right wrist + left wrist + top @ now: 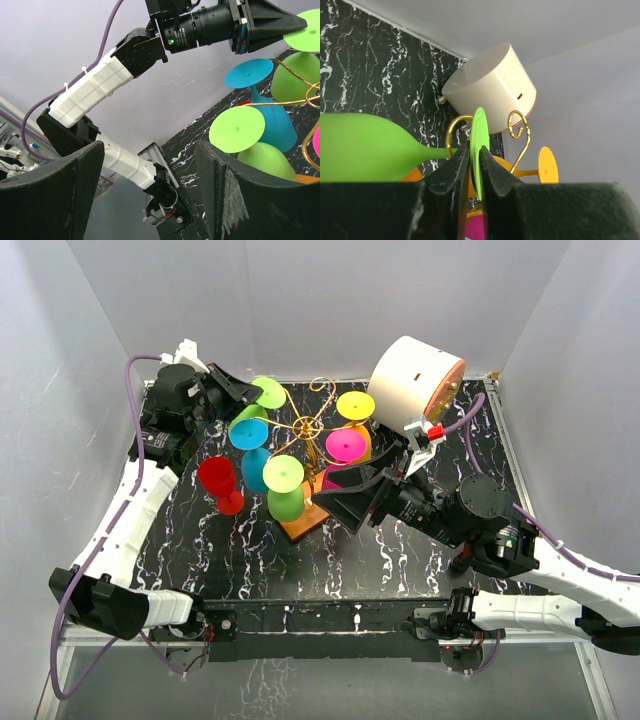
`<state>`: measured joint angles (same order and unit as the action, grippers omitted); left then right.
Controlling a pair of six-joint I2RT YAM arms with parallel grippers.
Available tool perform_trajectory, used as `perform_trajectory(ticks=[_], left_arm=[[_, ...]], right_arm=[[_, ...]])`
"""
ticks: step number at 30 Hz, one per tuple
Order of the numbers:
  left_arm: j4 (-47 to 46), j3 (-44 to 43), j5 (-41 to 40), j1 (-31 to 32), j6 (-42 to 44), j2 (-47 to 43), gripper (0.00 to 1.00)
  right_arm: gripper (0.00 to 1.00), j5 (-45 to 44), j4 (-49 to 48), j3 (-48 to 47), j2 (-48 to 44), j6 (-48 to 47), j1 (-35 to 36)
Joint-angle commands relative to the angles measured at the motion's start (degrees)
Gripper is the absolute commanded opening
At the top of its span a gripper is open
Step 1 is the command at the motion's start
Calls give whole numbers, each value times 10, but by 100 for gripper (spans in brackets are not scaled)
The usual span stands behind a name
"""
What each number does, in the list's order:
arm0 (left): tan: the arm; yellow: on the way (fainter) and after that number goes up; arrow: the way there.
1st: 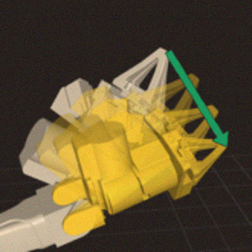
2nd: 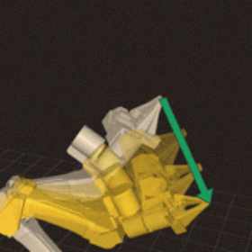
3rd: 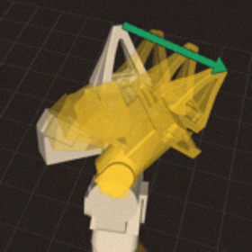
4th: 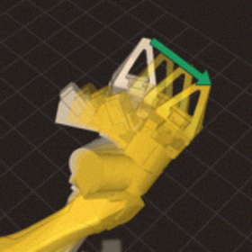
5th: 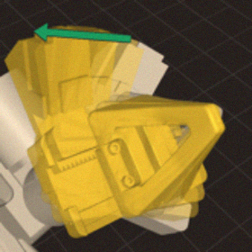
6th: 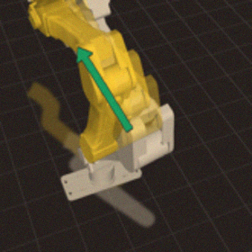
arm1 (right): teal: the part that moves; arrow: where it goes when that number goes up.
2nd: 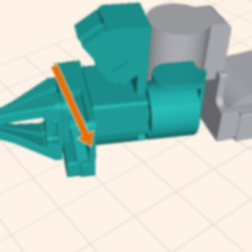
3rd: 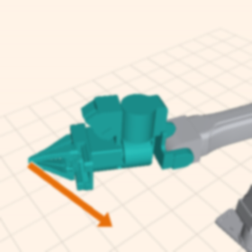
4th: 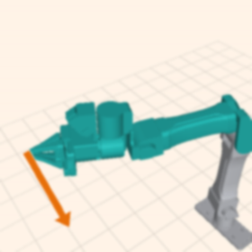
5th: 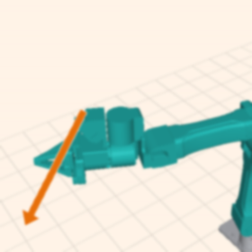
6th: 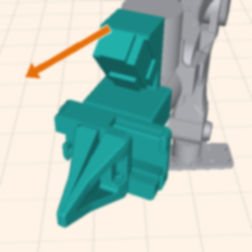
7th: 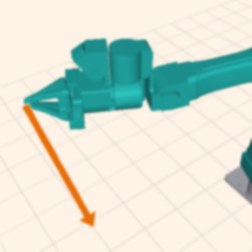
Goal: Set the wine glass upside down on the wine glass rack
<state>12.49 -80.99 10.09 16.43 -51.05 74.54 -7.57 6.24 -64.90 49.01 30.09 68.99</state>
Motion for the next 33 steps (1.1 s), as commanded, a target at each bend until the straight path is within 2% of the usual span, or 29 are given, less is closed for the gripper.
perform_trajectory(ticks=[1, 4, 11, 17, 20, 25, 30, 33], left_arm=[[12, 18, -8, -7, -1, -28, 14], [29, 20, -22, -9, 1, -32, 19], [93, -20, -66, -8, 25, -41, 41], [143, -33, -103, -9, 64, -61, 50], [180, -47, -143, -8, 127, -75, 56], [249, -70, -255, -8, 238, -96, 71], [274, -21, -280, -8, 273, -129, 70], [294, 18, -283, -9, 261, -137, 60]], right_arm=[[72, 1, -18, -2, -6, 1, 2], [72, 1, -18, -2, -6, 1, 2], [72, 3, -20, -2, -6, 1, 2], [72, 2, -23, 1, -6, 1, 2], [72, 2, -20, 2, -10, 1, 2], [73, -3, -20, 9, -21, 2, 2], [73, -2, -16, 4, -15, -1, 2], [73, -5, -18, 7, -16, -1, 2]])
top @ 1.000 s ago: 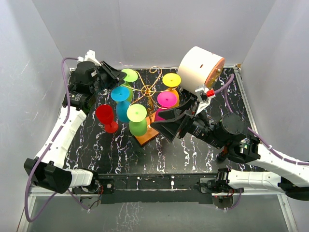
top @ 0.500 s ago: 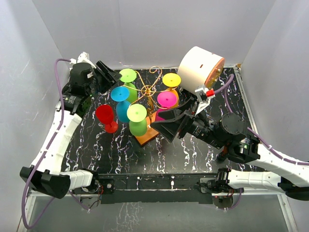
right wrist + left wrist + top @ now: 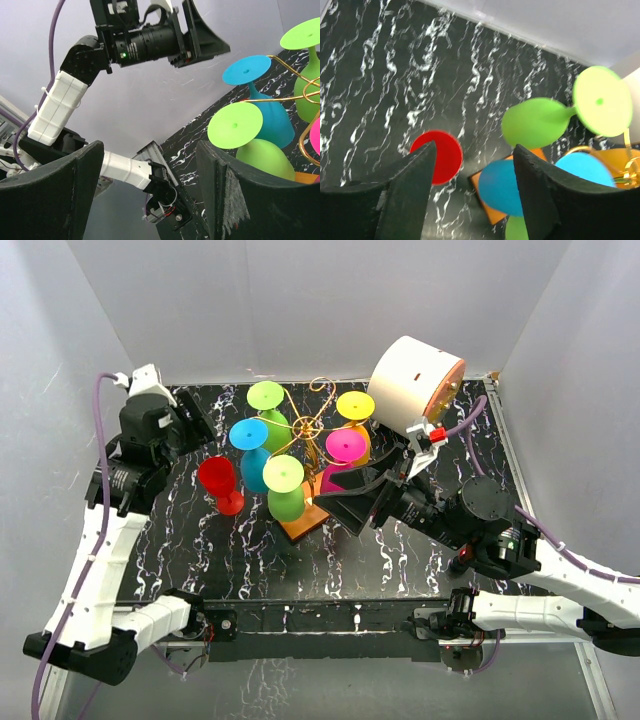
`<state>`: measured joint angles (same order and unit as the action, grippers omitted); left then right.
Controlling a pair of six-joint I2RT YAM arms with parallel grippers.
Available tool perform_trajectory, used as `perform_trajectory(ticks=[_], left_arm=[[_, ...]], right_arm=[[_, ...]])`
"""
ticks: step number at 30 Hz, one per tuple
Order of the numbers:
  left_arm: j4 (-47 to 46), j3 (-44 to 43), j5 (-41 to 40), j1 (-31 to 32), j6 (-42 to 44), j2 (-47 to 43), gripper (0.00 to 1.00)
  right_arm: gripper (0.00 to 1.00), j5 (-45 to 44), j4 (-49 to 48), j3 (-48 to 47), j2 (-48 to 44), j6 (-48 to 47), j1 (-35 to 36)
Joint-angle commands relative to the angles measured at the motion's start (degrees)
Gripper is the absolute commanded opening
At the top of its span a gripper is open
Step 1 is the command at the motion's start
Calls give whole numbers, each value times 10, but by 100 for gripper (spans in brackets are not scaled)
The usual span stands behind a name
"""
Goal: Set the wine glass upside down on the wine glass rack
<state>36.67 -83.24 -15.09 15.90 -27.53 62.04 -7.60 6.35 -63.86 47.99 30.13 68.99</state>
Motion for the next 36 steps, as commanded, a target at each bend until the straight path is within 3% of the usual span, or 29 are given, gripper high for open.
perform_trajectory(ticks=[1, 9, 14, 18, 27, 33, 36], left_arm=[[65, 45, -33, -3, 19, -7, 57], [90, 86, -68, -29, 0, 25, 55], [70, 120, 0, -80, 8, 36, 54], [59, 148, 68, -102, 8, 58, 42], [35, 190, 85, -127, 28, 98, 29], [16, 203, 105, -138, 34, 116, 14], [13, 203, 102, -140, 39, 114, 1]], right_arm=[[73, -5, -19, -4, -5, -2, 2], [73, -5, -7, -9, -11, 4, 2], [72, -8, -8, 0, -23, 11, 2], [72, -8, -12, 4, -26, 10, 2], [72, -10, -15, 4, -24, 9, 2], [72, -9, -19, 2, -18, 10, 2], [72, -4, -19, -5, -12, 11, 2]])
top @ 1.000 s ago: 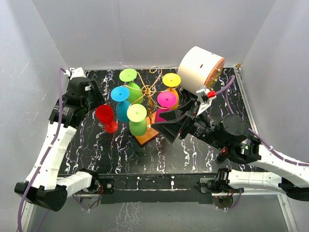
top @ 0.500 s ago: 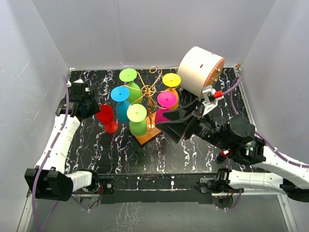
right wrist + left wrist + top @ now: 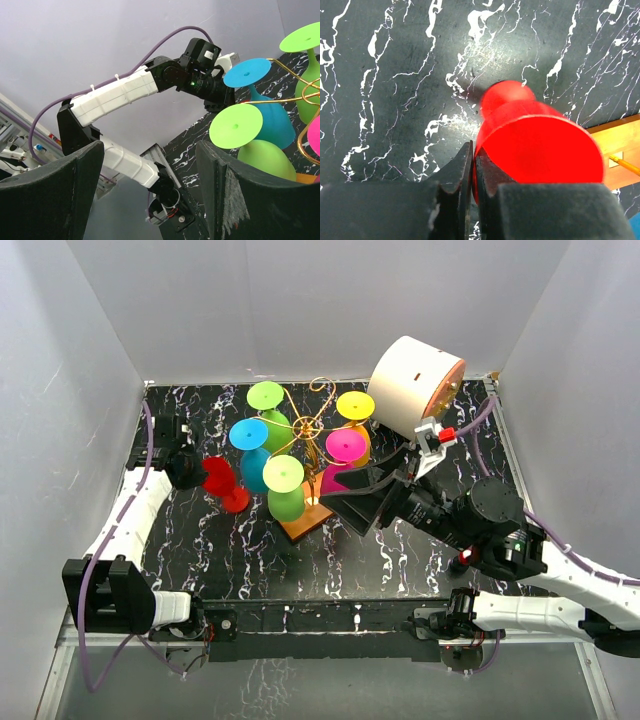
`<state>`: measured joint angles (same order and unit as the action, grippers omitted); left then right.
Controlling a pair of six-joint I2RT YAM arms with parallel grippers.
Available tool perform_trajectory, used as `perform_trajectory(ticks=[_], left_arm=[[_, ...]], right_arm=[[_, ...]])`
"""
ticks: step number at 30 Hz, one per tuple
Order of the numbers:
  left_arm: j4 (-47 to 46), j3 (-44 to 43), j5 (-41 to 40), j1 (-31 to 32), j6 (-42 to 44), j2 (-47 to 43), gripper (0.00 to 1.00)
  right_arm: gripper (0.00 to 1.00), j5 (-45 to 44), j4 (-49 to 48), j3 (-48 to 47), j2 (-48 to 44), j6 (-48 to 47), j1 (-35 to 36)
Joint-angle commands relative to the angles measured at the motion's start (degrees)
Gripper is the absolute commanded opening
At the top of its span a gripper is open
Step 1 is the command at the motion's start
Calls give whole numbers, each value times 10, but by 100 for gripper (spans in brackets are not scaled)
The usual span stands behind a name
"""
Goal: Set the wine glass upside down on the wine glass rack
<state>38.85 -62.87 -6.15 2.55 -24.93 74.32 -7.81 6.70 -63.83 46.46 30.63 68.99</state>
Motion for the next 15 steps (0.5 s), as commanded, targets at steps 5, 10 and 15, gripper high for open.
perform_trajectory(ticks=[5, 10, 15], left_arm=[[9, -23, -17, -6, 13, -32, 0], [29, -43, -45, -6, -8, -84, 0], [57, -73, -104, -6, -27, -134, 0]], right_arm=[[73, -2, -35, -3, 9, 7, 2], [73, 23, -45, -24, 27, 1, 2], [73, 22, -57, -25, 33, 3, 2]])
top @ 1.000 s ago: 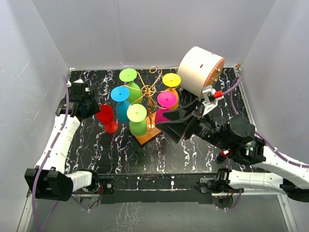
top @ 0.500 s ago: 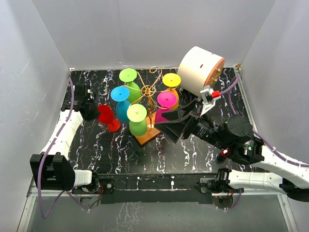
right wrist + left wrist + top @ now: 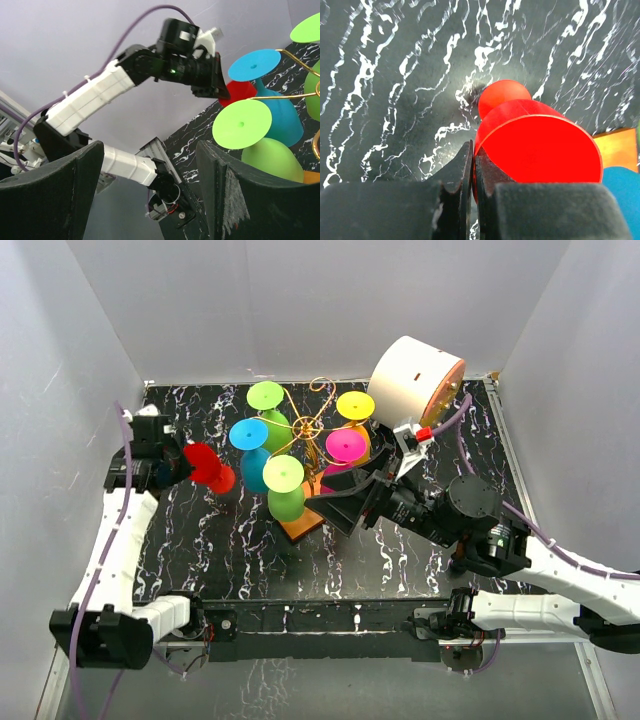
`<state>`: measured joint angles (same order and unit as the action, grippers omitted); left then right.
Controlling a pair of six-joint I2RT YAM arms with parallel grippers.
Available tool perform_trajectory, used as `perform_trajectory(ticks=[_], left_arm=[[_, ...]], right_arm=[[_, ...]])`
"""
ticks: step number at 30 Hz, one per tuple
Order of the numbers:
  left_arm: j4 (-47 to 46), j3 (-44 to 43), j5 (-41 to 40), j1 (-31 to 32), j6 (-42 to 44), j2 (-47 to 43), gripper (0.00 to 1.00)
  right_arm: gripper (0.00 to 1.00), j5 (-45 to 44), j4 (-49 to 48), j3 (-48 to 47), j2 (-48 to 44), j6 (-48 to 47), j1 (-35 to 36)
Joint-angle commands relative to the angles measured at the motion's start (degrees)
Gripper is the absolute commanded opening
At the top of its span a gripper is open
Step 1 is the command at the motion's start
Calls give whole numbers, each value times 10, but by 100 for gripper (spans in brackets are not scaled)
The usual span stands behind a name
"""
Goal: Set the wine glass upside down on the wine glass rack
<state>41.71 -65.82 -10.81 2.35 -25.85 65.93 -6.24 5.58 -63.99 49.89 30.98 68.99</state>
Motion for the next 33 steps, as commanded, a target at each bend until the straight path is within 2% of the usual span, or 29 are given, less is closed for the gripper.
perform_trajectory(ticks=[1, 10, 21, 33], left_arm=[[32, -50, -69, -4, -19, -60, 0], [57, -184, -133, -4, -12, -107, 0], [30, -344, -142, -4, -40, -121, 0], [-40, -383, -23, -3, -73, -145, 0]], right_arm=[[73, 5, -47, -26, 1, 0, 2], [73, -4, -68, -52, 41, 11, 2], [73, -43, -67, -160, 147, 73, 2], [72, -66, -100, -242, 238, 153, 2]])
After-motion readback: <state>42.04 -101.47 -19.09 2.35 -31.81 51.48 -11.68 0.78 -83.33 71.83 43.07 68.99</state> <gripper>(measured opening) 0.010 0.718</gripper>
